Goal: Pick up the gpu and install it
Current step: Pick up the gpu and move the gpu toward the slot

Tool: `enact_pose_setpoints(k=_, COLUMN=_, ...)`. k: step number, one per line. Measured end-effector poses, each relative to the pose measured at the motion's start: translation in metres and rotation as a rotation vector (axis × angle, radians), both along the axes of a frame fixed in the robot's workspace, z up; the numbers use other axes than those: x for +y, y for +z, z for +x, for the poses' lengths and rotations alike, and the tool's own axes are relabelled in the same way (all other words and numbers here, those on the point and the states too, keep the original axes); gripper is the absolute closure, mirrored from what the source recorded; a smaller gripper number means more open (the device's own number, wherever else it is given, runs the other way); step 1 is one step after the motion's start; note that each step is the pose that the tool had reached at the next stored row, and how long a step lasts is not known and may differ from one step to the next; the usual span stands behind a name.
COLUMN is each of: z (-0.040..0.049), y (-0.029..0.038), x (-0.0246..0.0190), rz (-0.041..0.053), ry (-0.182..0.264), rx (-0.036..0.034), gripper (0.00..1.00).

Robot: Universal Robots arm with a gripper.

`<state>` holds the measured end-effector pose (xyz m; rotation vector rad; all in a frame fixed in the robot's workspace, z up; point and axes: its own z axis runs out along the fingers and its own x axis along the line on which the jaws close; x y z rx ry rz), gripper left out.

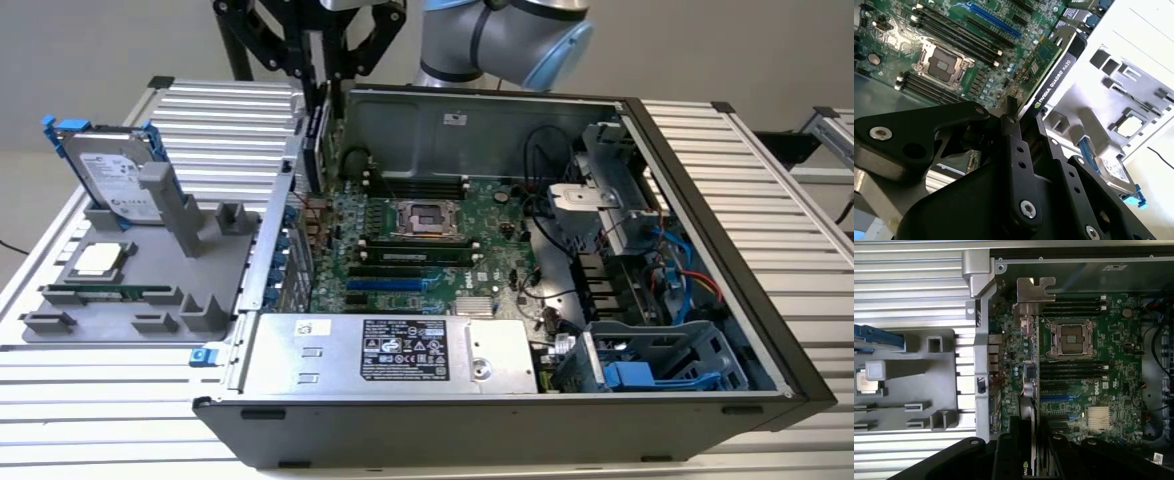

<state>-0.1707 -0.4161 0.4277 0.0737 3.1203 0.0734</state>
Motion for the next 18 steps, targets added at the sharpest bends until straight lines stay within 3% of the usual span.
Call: enact_pose_setpoints(k=18, z=0.012, y=0.0, x=0.0, rz=0.0, ry=0.0, rx=0.0, gripper=1.0)
